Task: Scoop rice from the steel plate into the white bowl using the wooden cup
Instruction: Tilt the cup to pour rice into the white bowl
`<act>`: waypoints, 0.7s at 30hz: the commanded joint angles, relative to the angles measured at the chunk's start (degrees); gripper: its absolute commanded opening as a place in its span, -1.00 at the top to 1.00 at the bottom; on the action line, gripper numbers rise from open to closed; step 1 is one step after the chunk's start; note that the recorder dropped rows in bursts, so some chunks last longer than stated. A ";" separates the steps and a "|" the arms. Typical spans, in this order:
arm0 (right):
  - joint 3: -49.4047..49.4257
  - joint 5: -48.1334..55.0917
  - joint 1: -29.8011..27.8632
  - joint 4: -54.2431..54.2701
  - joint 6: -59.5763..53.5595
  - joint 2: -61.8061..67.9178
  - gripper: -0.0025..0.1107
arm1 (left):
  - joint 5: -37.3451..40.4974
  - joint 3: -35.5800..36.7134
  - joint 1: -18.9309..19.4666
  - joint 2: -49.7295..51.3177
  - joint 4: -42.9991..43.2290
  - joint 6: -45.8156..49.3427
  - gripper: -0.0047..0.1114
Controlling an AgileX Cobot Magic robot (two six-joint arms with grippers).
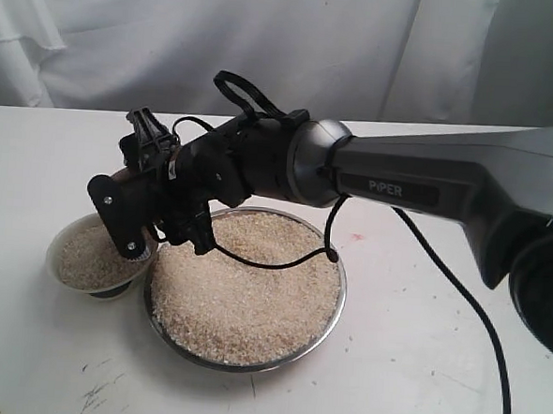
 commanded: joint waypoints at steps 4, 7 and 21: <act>-0.59 -3.42 0.54 -6.51 0.61 -0.36 0.96 | -0.36 0.26 -0.09 -0.29 -0.04 -0.18 0.92; -0.59 -3.84 0.79 -9.03 0.61 -0.36 0.96 | -0.36 0.26 -0.09 -0.29 -0.04 -0.18 0.92; -0.59 -6.85 1.32 -15.32 0.61 -0.36 0.96 | -0.36 0.26 -0.09 -0.29 -0.04 -0.18 0.92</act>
